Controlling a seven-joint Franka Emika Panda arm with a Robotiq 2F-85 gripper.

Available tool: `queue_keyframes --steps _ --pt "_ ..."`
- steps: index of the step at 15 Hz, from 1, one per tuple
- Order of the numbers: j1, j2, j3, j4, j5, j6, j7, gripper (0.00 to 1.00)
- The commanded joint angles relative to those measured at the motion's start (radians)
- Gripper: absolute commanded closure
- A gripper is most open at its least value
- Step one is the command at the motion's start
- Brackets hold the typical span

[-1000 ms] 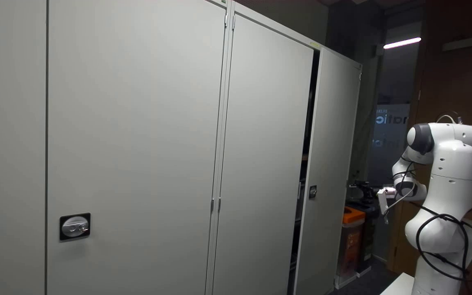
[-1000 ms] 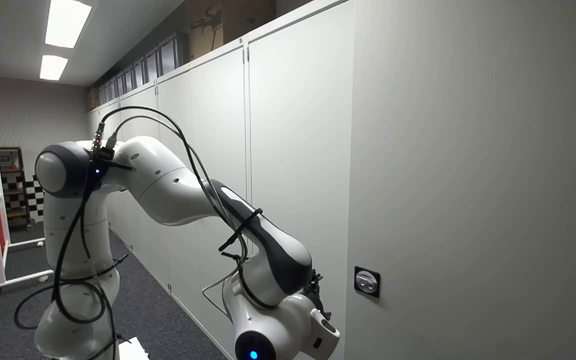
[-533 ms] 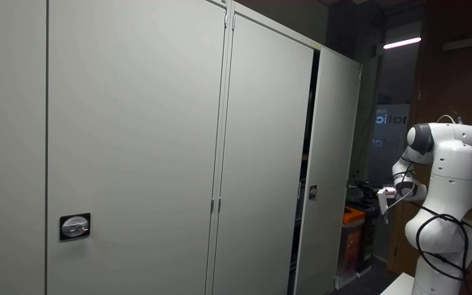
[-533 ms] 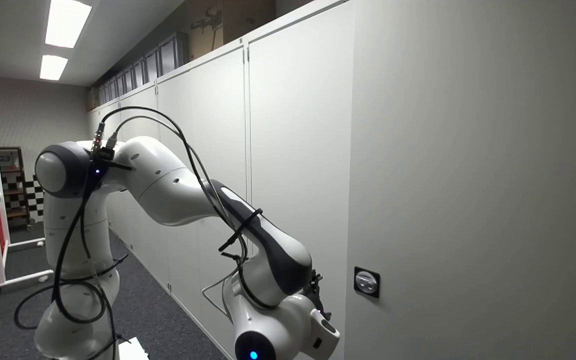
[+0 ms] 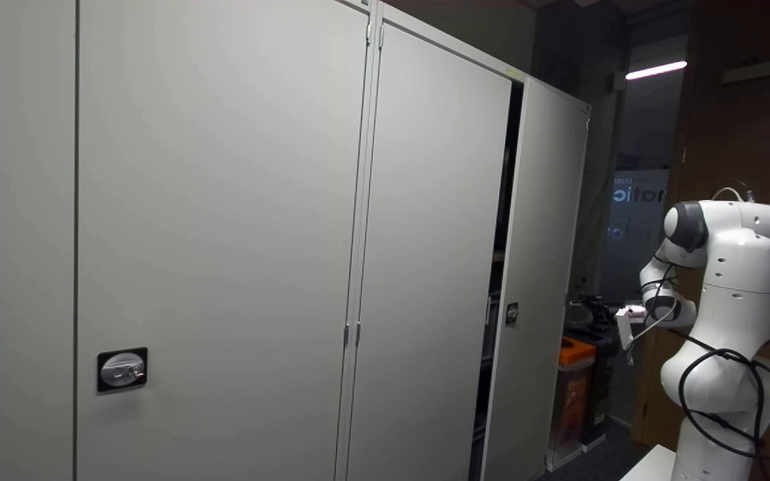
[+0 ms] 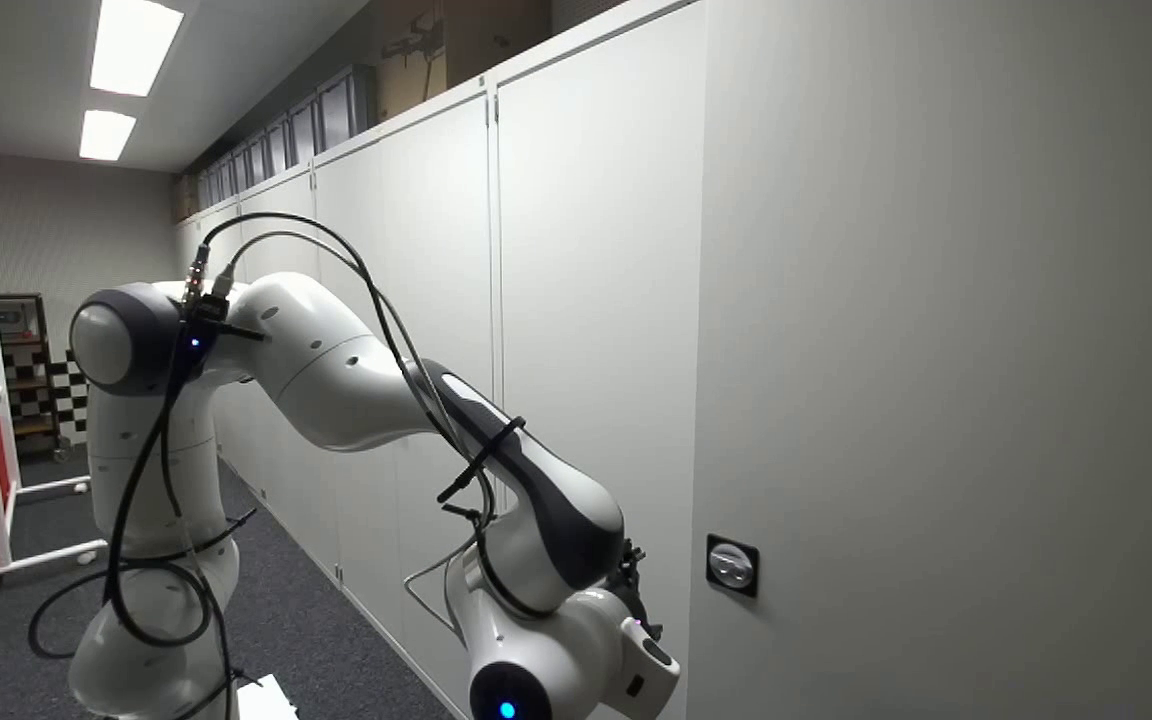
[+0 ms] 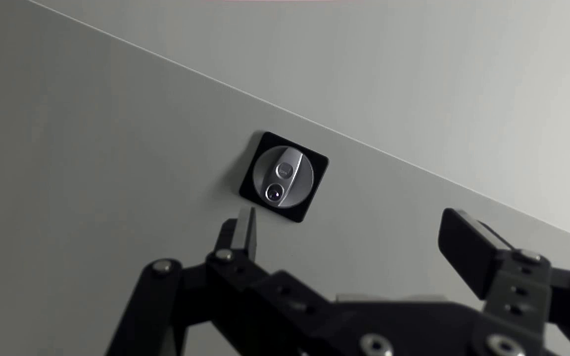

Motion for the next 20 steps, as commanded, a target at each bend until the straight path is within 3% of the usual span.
queue_keyframes --steps 1,7,20 --pt "-0.021 -0.001 0.020 0.001 -0.002 0.000 0.002 0.00" --pt "-0.021 -0.001 0.020 0.001 -0.002 0.000 0.002 0.00" --pt "-0.014 0.075 0.041 -0.002 0.312 0.011 -0.021 0.00"
